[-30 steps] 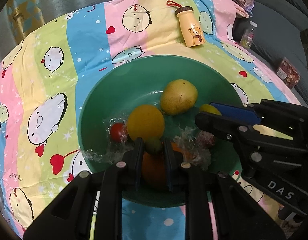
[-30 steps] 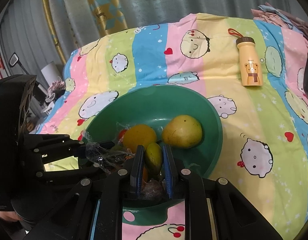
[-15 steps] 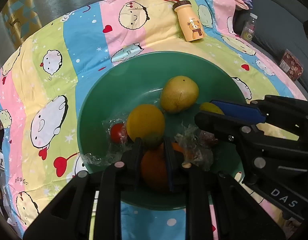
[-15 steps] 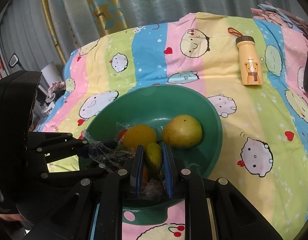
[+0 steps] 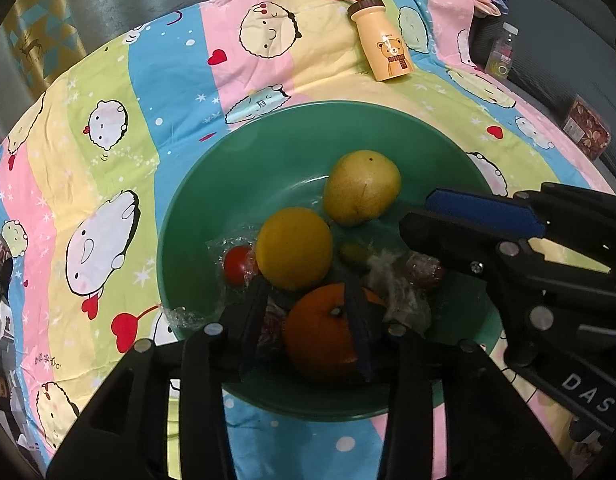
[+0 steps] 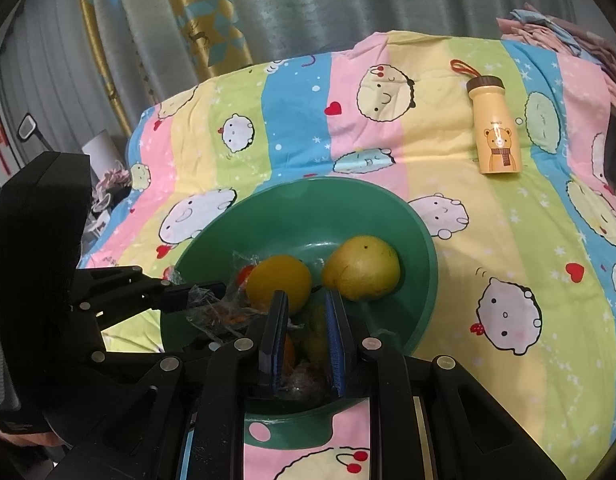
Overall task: Organize fruits
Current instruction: 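Open the left tool inside the basin while the right tool releases its fruit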
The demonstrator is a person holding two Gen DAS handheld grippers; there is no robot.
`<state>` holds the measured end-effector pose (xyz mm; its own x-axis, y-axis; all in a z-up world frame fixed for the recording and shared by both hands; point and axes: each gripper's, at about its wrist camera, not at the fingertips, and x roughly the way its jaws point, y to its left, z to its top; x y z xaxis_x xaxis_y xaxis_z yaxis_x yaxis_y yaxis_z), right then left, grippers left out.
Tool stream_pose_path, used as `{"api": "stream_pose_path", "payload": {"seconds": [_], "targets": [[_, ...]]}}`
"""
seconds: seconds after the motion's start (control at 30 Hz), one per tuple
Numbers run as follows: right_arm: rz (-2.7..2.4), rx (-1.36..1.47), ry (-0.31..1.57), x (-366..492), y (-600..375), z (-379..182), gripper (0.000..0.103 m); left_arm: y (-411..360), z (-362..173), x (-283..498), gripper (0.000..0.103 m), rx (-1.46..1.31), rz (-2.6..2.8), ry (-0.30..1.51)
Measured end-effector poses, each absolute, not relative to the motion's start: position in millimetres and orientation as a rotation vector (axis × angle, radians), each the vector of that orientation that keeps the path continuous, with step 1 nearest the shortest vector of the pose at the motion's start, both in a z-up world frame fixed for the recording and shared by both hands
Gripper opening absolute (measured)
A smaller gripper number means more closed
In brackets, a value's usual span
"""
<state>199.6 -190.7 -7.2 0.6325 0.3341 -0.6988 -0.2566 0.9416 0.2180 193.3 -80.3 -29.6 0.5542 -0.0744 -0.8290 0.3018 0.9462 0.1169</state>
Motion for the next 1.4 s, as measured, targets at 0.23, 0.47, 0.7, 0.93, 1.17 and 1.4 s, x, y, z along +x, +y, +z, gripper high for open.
{"api": "stream_pose_path", "payload": {"seconds": [0.23, 0.47, 0.7, 0.93, 1.17, 1.4], "targets": [[0.333, 0.112, 0.817, 199.7, -193.0, -5.7, 0.021, -78.6, -28.0, 192.9, 0.047, 0.256, -0.217, 0.955], [0.333, 0.113, 0.817, 199.8, -193.0, -5.5, 0.021, -78.1, -25.9, 192.8, 0.051, 0.256, -0.213, 0.95], [0.323, 0.118, 0.815, 199.3, -194.5, -4.3, 0.027, -76.7, -23.8, 192.6, 0.057, 0.254, -0.207, 0.947], [0.309, 0.122, 0.811, 198.6, -196.4, -3.1, 0.033, -76.3, -24.1, 192.2, 0.062, 0.255, -0.197, 0.944], [0.298, 0.138, 0.794, 197.0, -200.0, 1.7, 0.053, -73.0, -20.8, 191.8, 0.072, 0.247, -0.187, 0.932], [0.305, 0.153, 0.79, 196.0, -203.4, 4.2, 0.053, -71.0, -18.1, 191.0, 0.081, 0.245, -0.176, 0.925]]}}
